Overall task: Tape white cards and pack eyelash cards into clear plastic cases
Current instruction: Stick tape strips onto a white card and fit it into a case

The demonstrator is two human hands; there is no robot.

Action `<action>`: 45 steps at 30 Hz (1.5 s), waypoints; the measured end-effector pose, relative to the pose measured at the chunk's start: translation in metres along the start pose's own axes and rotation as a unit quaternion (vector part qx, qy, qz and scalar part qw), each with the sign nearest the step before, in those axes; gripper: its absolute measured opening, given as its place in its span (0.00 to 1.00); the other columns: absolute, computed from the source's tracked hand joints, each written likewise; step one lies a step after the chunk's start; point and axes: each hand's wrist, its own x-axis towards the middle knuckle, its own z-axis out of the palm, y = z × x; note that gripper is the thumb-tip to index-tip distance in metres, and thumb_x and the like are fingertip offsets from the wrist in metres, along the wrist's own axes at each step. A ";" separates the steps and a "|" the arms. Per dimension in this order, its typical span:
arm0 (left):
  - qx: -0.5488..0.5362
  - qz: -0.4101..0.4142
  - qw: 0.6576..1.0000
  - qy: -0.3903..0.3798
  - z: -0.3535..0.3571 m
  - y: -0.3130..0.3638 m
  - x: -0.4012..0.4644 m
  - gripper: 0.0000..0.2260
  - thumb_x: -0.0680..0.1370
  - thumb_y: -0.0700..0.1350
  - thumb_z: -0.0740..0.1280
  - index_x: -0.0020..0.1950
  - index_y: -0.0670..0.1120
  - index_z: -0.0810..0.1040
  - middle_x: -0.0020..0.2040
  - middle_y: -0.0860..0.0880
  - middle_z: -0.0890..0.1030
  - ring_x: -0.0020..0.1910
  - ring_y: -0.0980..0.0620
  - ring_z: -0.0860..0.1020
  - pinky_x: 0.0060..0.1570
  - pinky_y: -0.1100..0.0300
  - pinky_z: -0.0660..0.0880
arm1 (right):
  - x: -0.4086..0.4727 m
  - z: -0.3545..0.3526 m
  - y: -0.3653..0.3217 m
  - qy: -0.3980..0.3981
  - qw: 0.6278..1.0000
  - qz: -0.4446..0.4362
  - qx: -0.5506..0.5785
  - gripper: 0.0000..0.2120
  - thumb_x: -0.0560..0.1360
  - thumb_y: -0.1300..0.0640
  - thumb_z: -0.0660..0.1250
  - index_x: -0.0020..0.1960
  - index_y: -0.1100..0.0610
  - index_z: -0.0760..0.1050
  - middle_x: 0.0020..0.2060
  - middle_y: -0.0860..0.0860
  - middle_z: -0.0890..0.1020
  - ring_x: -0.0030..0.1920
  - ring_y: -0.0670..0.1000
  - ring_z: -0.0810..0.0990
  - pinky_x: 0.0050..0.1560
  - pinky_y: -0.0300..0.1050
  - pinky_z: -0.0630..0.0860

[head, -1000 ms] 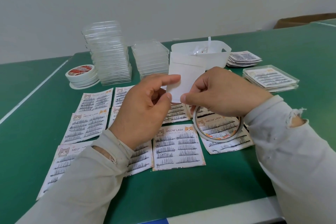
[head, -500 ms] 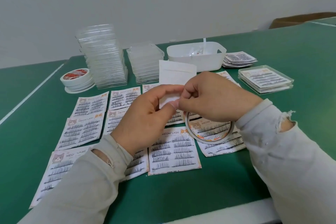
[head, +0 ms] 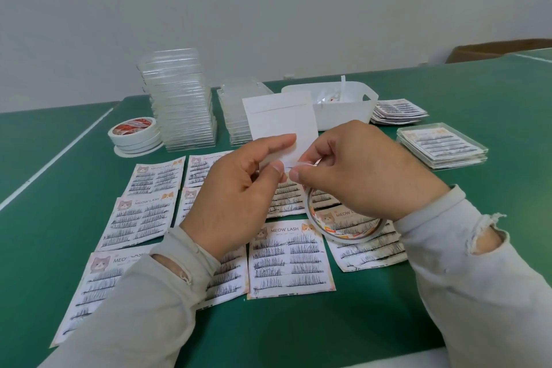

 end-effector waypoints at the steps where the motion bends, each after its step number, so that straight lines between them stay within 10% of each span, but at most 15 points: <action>1: 0.000 0.002 1.000 0.003 0.000 0.000 0.000 0.16 0.78 0.46 0.64 0.62 0.64 0.79 0.51 0.62 0.85 0.50 0.58 0.83 0.53 0.63 0.77 | -0.001 0.001 -0.001 0.010 1.000 -0.001 -0.023 0.12 0.73 0.41 0.74 0.40 0.48 0.82 0.28 0.46 0.83 0.25 0.40 0.74 0.25 0.33 0.65; 30: -0.146 -0.034 0.989 0.018 0.001 0.000 -0.001 0.20 0.83 0.33 0.62 0.60 0.57 0.83 0.57 0.47 0.85 0.49 0.44 0.86 0.55 0.58 0.81 | 0.004 0.001 0.018 0.041 0.999 0.032 0.007 0.23 0.75 0.41 0.72 0.33 0.59 0.76 0.19 0.43 0.71 0.22 0.42 0.68 0.27 0.36 0.66; 45: -0.207 -0.021 0.975 0.080 -0.001 0.001 0.002 0.17 0.81 0.29 0.58 0.53 0.50 0.76 0.60 0.46 0.81 0.51 0.42 0.85 0.44 0.57 0.83 | 0.005 0.004 0.020 0.020 0.970 0.033 0.241 0.08 0.71 0.56 0.78 0.38 0.59 0.84 0.33 0.51 0.86 0.28 0.42 0.74 0.33 0.36 0.74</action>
